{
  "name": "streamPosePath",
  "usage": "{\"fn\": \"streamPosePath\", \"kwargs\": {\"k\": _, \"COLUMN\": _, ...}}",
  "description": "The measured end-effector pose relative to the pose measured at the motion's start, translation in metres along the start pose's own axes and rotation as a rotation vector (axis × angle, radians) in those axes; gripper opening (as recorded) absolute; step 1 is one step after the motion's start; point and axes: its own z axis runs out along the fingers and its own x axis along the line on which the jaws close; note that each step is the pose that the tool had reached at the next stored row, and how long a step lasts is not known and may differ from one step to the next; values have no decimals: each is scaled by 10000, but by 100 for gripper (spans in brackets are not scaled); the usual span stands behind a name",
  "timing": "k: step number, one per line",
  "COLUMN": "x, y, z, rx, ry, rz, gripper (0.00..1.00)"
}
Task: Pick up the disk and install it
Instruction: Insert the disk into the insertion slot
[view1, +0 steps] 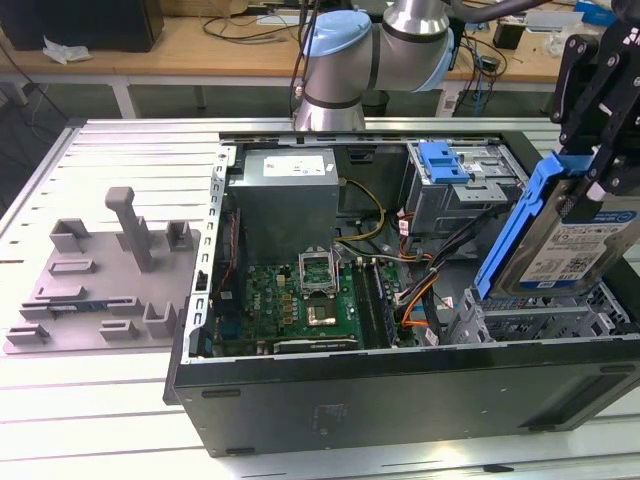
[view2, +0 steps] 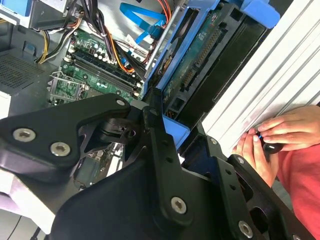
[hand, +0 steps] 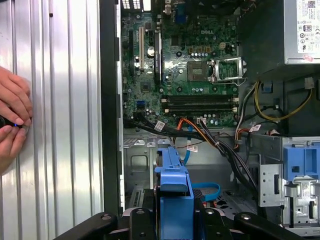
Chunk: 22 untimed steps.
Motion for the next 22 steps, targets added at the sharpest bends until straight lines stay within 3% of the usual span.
{"fn": "streamPosePath", "kwargs": {"k": 22, "x": 17, "y": -1, "z": 52, "rx": 0, "ry": -1, "rz": 0, "gripper": 36}}
